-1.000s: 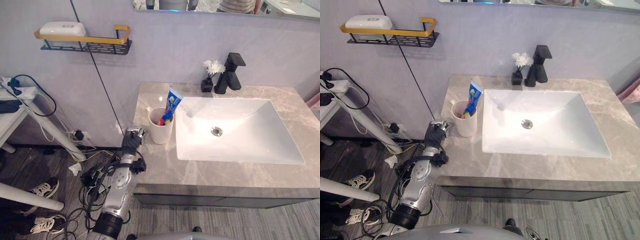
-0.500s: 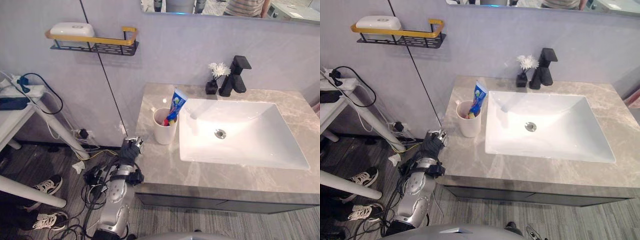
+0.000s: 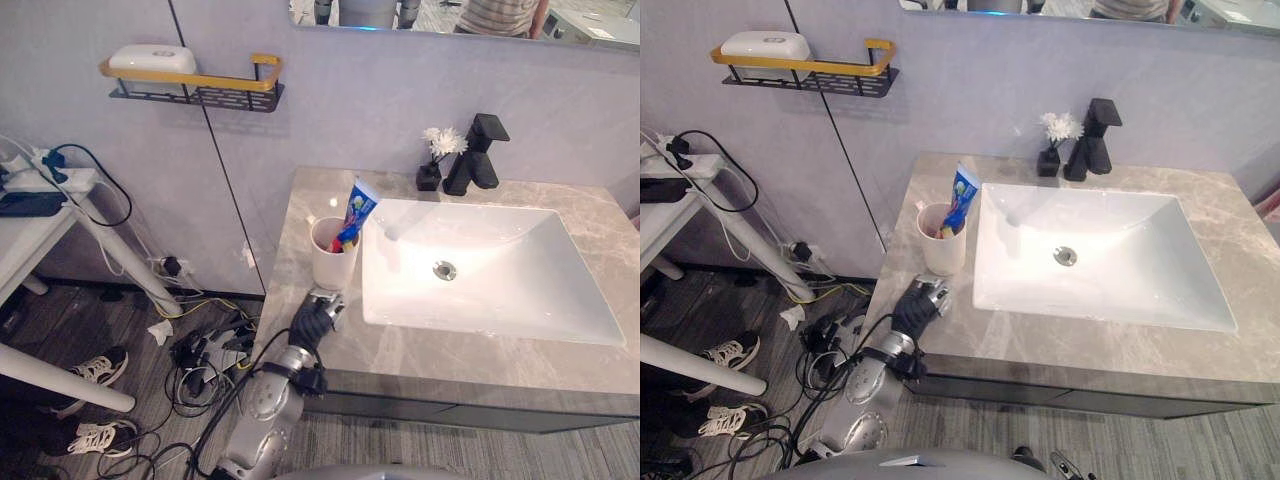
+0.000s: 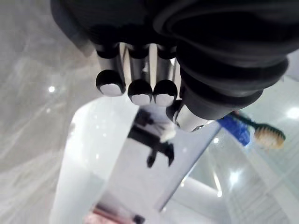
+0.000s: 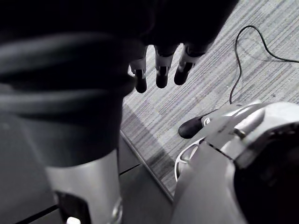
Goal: Organize washtable
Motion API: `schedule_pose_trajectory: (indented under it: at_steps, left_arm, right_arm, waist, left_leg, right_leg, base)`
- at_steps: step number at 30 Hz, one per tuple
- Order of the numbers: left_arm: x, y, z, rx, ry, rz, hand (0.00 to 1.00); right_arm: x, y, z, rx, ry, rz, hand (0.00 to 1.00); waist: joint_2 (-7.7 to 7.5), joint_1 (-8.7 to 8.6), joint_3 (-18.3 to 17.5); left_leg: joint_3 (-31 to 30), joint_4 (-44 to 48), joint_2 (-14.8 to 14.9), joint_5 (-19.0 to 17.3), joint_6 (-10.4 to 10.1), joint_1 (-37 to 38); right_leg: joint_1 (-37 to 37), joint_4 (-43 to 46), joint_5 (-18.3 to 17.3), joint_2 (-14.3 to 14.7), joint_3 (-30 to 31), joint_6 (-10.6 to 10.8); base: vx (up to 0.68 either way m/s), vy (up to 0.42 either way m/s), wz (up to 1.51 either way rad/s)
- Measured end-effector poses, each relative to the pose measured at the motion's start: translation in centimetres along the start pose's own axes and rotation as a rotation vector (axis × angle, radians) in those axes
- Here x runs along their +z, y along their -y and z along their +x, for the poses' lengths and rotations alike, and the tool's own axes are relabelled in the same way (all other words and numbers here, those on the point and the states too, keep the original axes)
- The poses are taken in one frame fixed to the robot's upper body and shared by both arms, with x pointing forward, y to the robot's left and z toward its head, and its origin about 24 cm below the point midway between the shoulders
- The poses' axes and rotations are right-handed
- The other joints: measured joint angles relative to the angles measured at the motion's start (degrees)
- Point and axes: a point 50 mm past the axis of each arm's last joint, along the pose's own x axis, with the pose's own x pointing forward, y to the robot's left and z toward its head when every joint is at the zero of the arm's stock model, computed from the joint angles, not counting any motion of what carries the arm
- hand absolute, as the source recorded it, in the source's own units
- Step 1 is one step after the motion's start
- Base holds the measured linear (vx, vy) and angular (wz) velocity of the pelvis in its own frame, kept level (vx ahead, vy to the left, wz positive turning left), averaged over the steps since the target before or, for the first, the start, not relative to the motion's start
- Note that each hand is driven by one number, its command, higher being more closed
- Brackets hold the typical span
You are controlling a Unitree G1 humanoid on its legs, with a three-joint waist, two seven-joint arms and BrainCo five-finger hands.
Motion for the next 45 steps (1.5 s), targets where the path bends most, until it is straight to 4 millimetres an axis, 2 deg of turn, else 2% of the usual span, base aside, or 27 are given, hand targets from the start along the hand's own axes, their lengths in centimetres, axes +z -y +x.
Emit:
schedule_pose_trajectory:
  at_steps: [6,18,24,30,45]
  left_arm:
    - [-0.4,0.9,0.1,-0.06,-0.027,0.003,1.0]
    - [0.1,0.3,1.9,-0.068,-0.022,0.072,1.0]
    - [0.6,-0.6,2.8,-0.028,-0.005,0.118,1.0]
    - [1.0,-1.7,3.1,0.025,0.013,0.159,1.0]
    - [2.5,-3.4,4.7,0.099,0.054,0.258,1.0]
  right_arm:
    - [0.0,-0.2,0.0,0.008,-0.001,-0.006,0.0]
    - [0.1,-0.2,0.0,0.008,0.0,-0.004,0.0]
    - [0.2,-0.1,0.0,0.003,0.002,0.005,0.0]
    - [0.3,-0.2,0.1,-0.002,0.006,0.033,0.0]
    - [0.2,-0.2,0.1,-0.012,0.001,0.072,0.0]
  waist:
    - [-0.02,-0.09,0.0]
    - [-0.06,-0.29,0.02]
    - [-0.07,-0.4,0.02]
    - [-0.11,-1.53,0.03]
    - [-0.41,-1.7,0.2]
  left_leg:
    - [-0.05,0.03,-0.01,0.0,0.0,-0.06]
    - [0.03,0.27,-0.01,0.01,-0.01,-0.13]
    - [0.24,0.3,-0.01,0.0,-0.01,-0.13]
    - [0.71,0.29,-0.01,-0.02,-0.02,-0.13]
    - [2.25,0.52,0.0,-0.15,0.0,-0.11]
  right_leg:
    - [-0.05,0.0,0.0,0.0,-0.04,0.0]
    - [-0.18,-0.01,0.08,0.01,0.02,0.11]
    - [-0.28,-0.01,0.1,0.01,0.15,0.13]
    - [-0.44,-0.02,0.17,0.01,0.4,0.19]
    - [-1.56,-0.04,0.55,-0.02,2.09,0.26]
  base:
    - [0.0,0.0,0.0]
    - [0.0,0.0,0.0]
    - [0.0,0.0,0.0]
    - [0.0,0.0,-0.01]
    - [0.0,0.002,-0.05]
